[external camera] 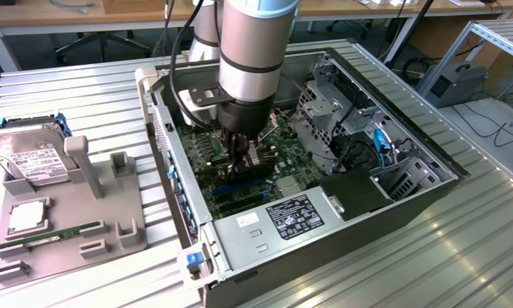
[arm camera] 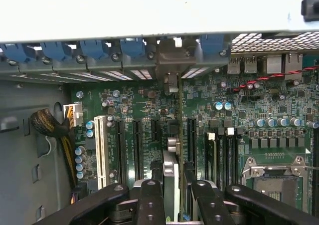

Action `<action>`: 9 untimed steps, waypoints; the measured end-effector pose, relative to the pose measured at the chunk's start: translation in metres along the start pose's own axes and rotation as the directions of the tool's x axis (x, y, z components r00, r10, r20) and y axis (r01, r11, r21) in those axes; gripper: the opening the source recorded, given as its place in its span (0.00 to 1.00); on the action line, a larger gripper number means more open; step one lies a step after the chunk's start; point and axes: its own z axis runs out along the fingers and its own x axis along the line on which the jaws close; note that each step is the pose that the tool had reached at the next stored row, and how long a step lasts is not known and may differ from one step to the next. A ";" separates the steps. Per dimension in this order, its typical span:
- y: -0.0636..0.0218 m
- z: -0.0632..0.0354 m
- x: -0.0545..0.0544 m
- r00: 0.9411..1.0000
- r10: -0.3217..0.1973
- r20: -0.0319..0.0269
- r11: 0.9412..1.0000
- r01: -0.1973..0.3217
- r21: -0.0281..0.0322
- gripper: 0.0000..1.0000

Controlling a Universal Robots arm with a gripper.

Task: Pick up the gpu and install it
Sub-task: 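Insert the gpu into the slot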

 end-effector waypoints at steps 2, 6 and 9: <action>0.0000 -0.0001 0.000 1.000 -0.011 0.000 1.000 0.011 0.000 0.27; -0.0002 0.0004 -0.001 1.000 -0.022 0.000 1.000 0.022 0.000 0.27; -0.0002 0.0016 -0.001 1.000 -0.022 0.000 1.000 0.022 0.000 0.27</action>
